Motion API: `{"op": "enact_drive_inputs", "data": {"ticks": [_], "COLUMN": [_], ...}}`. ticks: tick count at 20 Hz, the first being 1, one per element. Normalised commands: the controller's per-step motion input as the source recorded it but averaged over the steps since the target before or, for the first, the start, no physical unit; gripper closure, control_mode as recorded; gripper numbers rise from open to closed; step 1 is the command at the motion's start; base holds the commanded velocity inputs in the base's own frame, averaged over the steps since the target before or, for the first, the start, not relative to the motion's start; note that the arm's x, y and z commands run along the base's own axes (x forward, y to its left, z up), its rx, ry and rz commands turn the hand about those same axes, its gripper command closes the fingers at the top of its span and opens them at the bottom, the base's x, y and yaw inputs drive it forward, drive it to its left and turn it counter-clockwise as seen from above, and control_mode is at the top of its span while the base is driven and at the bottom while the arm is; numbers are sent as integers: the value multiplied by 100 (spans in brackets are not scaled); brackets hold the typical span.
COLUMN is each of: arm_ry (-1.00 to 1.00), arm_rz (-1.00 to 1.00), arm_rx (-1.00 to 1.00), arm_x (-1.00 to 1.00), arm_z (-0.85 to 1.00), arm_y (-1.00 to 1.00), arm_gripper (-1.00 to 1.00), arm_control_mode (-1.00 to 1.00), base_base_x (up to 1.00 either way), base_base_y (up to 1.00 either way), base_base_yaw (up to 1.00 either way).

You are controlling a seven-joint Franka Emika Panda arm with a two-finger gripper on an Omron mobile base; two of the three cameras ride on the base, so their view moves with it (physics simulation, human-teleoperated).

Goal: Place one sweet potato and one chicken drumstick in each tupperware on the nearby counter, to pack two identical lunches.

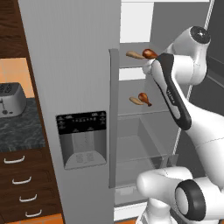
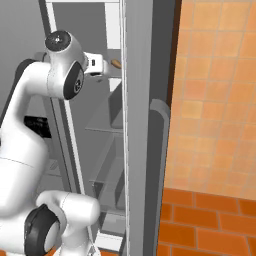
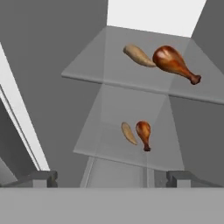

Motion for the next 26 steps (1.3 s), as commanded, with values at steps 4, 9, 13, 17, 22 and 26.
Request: {"op": "enact_drive_inputs", "data": {"ticks": [4,9,13,17,22,26], "arm_ry": [0,0,1,1,6,10], "arm_rz": [-1,0,0,0,0,1], "arm_rx": [-11,-6,0,4,5,3], "arm_x": [37,59,81,74,72,76], "arm_z": [0,0,0,-4,-7,-9], "arm_y": [-23,-13,-12,-3,0,0], "arm_gripper": [-100,-100,-100,-100,-100,-100], "arm_control_mode": [-100,-100,-100,-100,-100,-100], "base_base_x": [0,0,0,0,0,0], "base_base_y": [0,0,0,0,0,0], "base_base_yaw": [0,0,0,0,0,0]}}
